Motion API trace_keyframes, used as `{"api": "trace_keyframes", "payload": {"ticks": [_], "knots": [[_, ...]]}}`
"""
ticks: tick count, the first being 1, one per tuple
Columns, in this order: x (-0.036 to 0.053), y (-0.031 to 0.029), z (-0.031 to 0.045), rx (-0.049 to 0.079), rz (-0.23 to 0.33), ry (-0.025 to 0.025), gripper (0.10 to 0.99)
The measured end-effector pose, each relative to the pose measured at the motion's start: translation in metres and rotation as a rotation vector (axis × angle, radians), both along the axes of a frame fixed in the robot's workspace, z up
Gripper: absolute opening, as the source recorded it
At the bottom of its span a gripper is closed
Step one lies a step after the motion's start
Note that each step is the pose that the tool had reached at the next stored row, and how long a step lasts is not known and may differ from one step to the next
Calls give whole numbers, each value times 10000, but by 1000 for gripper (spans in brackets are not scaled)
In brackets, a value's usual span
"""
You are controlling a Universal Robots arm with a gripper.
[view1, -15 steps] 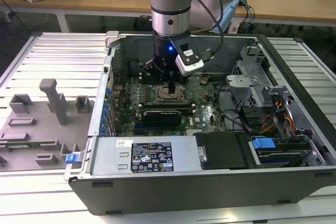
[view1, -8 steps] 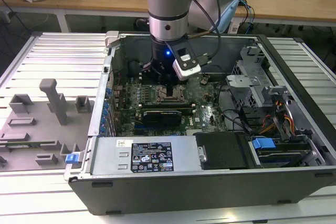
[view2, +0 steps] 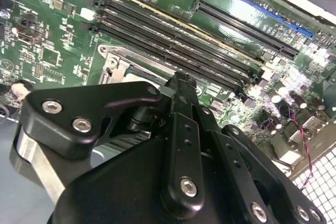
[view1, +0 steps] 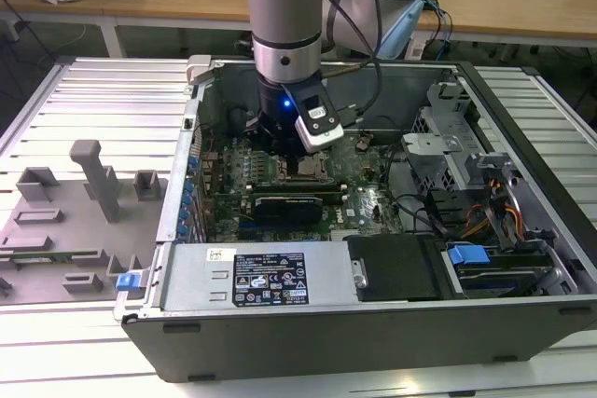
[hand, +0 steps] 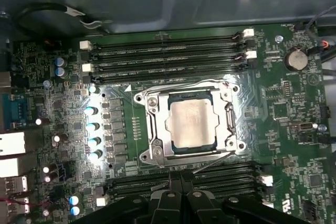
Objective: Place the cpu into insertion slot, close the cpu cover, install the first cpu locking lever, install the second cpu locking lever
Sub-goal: 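Install the second cpu locking lever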
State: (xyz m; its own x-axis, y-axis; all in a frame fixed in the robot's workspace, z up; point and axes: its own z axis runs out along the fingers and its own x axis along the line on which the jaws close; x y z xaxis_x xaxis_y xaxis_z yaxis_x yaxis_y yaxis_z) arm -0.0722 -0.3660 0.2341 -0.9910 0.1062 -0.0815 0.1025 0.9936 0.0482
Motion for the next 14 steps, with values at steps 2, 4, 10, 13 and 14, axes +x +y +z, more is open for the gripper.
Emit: {"api": "trace_keyframes", "payload": {"ticks": [2, 4, 10, 13, 14], "knots": [[-17, -31, -45, 225, -4, 0, 106], [-24, -49, -55, 327, -5, 0, 106], [-44, -164, -98, 850, -5, 0, 106], [-64, -199, -117, 1144, -7, 0, 106], [-68, -203, -122, 1186, -9, 0, 106]]}}
